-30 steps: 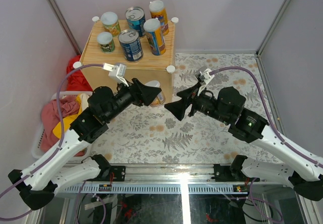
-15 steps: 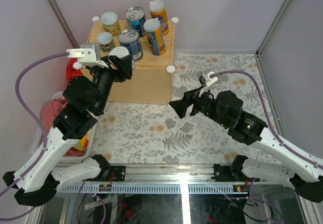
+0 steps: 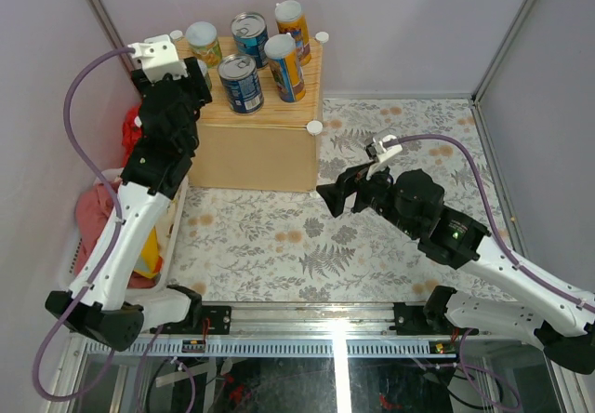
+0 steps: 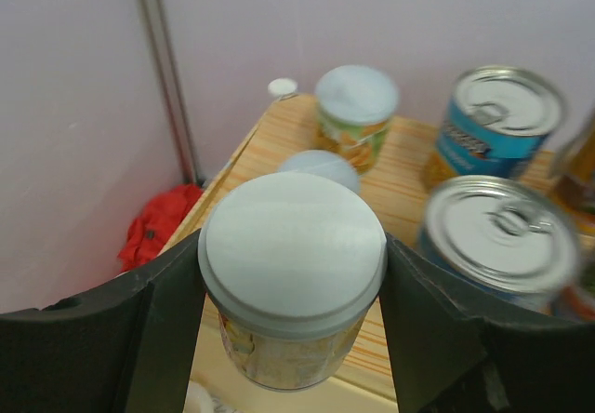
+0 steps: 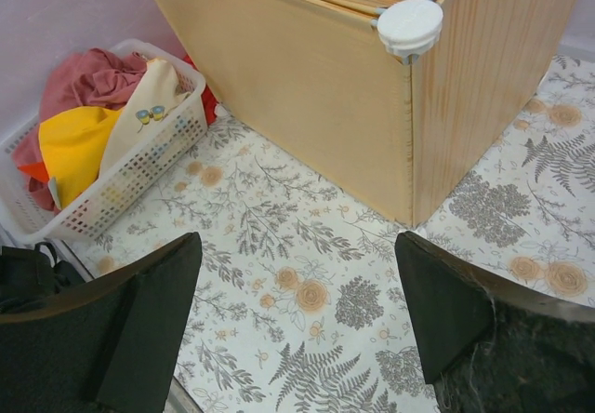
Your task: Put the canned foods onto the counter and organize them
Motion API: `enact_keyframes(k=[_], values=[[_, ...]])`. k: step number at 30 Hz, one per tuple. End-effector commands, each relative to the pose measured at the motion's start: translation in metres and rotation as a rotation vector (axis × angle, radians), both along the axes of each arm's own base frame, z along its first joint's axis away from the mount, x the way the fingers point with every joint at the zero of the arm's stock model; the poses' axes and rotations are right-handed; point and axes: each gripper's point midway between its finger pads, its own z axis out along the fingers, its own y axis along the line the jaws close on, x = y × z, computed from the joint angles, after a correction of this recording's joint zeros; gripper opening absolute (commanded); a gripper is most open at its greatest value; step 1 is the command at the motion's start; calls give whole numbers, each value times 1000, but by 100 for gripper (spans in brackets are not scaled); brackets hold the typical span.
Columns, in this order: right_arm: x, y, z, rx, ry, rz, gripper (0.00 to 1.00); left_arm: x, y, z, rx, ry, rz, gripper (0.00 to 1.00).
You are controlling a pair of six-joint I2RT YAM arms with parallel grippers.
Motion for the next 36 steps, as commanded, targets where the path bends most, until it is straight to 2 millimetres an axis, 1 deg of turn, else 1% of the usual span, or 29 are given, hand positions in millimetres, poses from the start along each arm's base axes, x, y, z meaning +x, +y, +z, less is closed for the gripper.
enact_keyframes(k=[1, 4, 8, 16, 22, 33, 35, 36], values=[[4, -8, 16, 31, -62, -38, 92, 14, 16, 14, -120, -55, -20, 0], [5, -10, 15, 25, -66, -42, 92, 25, 20, 0, -137, -16, -23, 0], [5, -10, 13, 19, -68, -43, 93, 32, 20, -13, -148, 16, -31, 0], [5, -9, 9, 11, -68, -36, 93, 38, 26, -41, -149, 59, -16, 0], [4, -10, 8, 12, -67, -34, 93, 41, 32, -55, -142, 72, -3, 0], [3, -9, 6, 10, -62, -28, 93, 47, 36, -69, -128, 62, 9, 0], [3, -9, 6, 10, -62, -29, 93, 49, 35, -72, -125, 68, 7, 2], [3, -8, 6, 10, -62, -29, 93, 50, 35, -73, -124, 70, 6, 5]])
